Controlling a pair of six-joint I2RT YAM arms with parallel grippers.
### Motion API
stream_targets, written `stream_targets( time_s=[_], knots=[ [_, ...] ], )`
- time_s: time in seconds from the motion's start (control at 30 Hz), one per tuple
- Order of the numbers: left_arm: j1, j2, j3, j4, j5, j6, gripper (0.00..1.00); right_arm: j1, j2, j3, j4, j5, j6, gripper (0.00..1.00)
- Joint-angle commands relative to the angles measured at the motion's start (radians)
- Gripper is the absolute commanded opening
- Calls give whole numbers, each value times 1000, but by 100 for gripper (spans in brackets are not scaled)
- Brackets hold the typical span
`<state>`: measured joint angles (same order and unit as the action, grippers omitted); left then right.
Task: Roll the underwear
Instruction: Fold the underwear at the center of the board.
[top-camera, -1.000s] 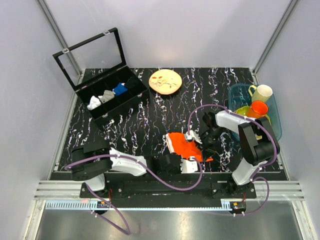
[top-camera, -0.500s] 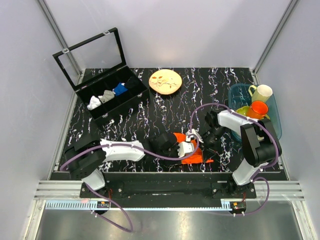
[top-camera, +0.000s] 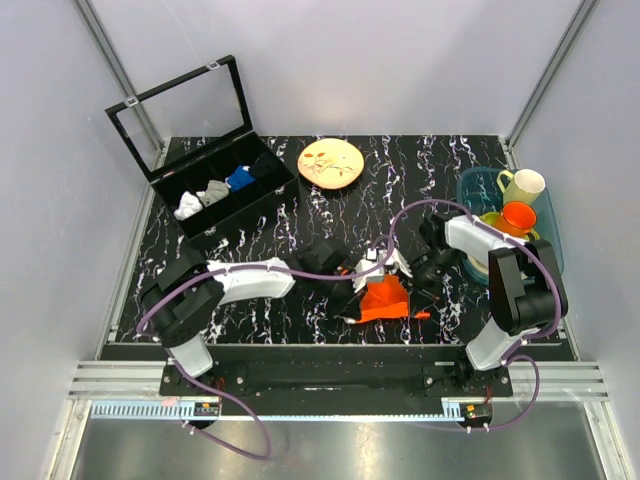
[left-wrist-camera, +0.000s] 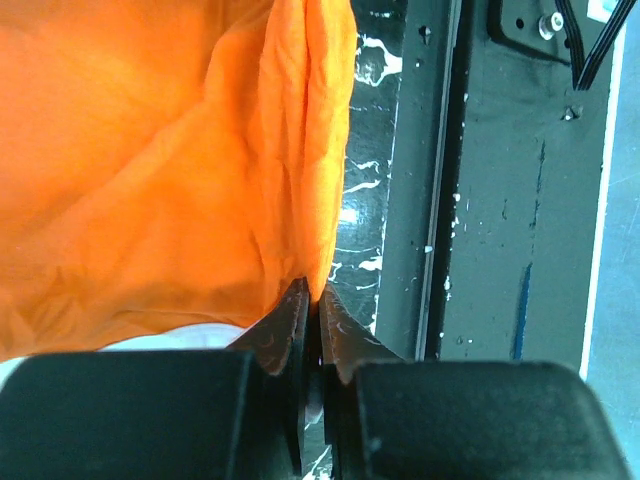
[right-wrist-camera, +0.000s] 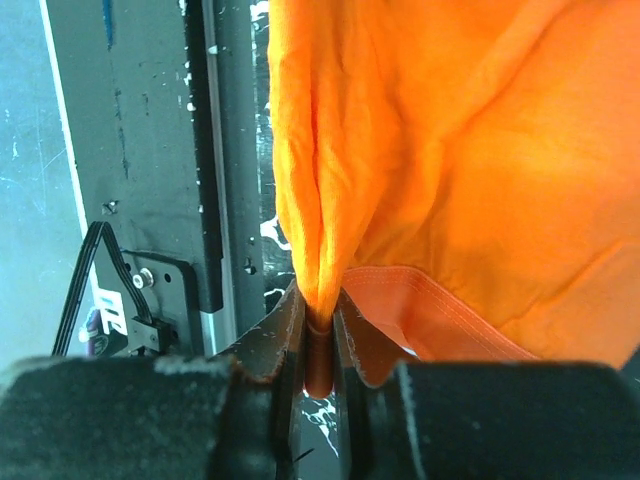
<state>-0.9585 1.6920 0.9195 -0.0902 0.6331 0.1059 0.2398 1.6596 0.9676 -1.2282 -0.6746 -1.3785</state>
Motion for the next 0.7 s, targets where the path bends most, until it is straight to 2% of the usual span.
stream_targets(
  time_s=[0.0, 0.27, 0.67],
  knots=[
    [35, 15, 82, -35, 82, 34, 6, -22, -35, 68, -11, 0, 25, 18],
    [98, 78, 159, -78, 93, 60, 6, -36, 0, 152, 24, 26, 98, 19],
    [188, 153, 272, -118, 14, 58, 7, -50, 75, 210, 139, 92, 223, 20]
  ],
)
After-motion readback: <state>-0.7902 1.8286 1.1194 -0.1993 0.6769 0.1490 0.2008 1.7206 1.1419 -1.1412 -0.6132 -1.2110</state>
